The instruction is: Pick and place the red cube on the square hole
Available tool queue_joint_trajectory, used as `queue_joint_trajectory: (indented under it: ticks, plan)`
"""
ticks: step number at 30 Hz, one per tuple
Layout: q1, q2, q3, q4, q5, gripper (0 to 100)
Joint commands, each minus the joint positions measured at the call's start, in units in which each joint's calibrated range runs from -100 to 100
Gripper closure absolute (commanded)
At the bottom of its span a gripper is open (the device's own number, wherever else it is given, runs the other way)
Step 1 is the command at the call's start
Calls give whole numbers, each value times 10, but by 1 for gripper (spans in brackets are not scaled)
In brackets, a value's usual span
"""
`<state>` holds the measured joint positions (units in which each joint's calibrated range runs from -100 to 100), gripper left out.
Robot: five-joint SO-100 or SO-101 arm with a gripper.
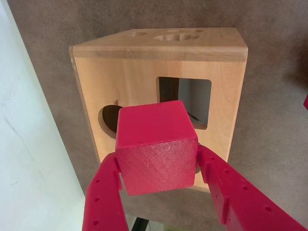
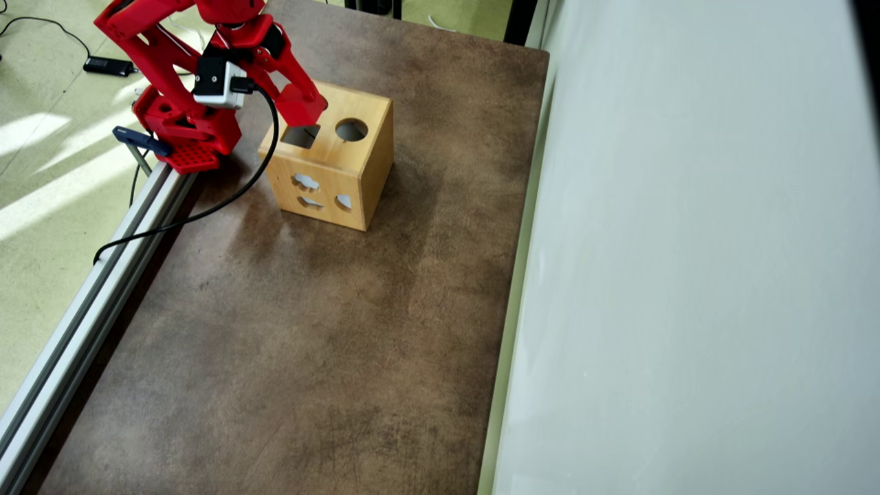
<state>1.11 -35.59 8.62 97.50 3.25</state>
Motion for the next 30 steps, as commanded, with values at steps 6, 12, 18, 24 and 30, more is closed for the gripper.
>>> queue_joint_trajectory:
  ticks: [6, 12, 18, 24, 30]
  plan:
    - [-2, -16, 29, 6, 3, 98]
    - [1, -16, 43, 6, 3, 98]
    - [4, -16, 49, 6, 4, 98]
    - [6, -16, 57, 5, 4, 98]
    - [6, -16, 57, 5, 4, 98]
